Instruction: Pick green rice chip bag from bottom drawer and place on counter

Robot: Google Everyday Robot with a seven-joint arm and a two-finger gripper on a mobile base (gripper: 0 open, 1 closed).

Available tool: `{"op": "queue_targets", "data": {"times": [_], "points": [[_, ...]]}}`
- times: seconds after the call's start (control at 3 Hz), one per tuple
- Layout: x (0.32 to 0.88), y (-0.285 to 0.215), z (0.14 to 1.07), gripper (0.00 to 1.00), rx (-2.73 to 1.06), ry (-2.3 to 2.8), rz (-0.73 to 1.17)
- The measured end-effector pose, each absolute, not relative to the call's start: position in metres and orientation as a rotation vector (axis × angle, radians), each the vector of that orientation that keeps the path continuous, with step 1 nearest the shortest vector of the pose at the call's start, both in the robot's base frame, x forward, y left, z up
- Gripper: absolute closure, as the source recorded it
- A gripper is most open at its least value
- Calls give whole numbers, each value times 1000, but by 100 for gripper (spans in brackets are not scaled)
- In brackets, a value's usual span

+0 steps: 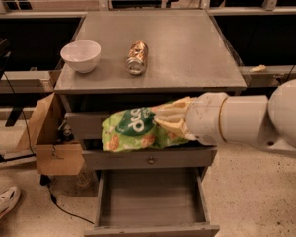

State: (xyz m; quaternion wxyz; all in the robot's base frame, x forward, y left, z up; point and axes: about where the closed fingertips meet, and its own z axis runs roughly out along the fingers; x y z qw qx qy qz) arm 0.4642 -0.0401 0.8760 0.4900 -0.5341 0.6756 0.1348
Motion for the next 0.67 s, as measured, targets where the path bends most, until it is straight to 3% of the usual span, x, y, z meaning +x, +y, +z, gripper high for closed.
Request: {"op": "queue_targets", "data": {"times": [0.67], "points": [[521,-55,959,100,-1205,1636,208]]}}
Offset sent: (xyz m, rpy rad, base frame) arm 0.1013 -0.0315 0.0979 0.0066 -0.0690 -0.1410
